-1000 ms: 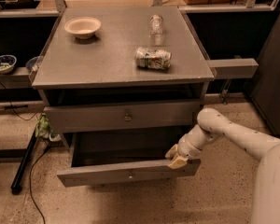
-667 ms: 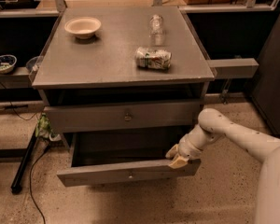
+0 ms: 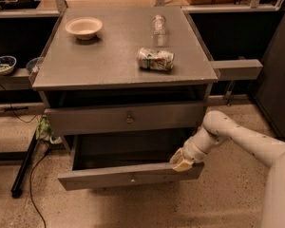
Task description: Open middle drawer
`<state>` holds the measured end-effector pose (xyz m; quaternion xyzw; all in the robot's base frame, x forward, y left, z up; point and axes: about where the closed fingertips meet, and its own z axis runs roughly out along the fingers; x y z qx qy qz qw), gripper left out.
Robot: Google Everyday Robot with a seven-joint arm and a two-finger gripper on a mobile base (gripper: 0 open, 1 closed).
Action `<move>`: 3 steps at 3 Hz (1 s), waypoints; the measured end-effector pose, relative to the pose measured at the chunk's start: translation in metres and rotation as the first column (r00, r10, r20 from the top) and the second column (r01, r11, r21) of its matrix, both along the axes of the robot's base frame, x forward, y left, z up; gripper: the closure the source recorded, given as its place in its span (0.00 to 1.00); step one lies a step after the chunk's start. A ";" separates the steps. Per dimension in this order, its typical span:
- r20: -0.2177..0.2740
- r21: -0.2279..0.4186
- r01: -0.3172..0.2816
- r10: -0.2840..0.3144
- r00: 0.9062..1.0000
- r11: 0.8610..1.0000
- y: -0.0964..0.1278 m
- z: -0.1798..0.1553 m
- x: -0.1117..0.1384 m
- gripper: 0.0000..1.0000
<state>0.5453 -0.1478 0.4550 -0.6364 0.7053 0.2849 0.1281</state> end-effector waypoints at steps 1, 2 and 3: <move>0.000 0.000 0.000 0.000 1.000 1.000 0.000 0.000 0.000 0.50; 0.000 0.000 0.000 0.000 1.000 1.000 0.000 0.000 0.000 0.27; 0.000 0.000 0.000 0.000 1.000 1.000 0.000 0.000 0.000 0.04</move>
Offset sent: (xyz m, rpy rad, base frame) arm 0.0000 0.0000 0.0000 0.0000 0.0000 0.0000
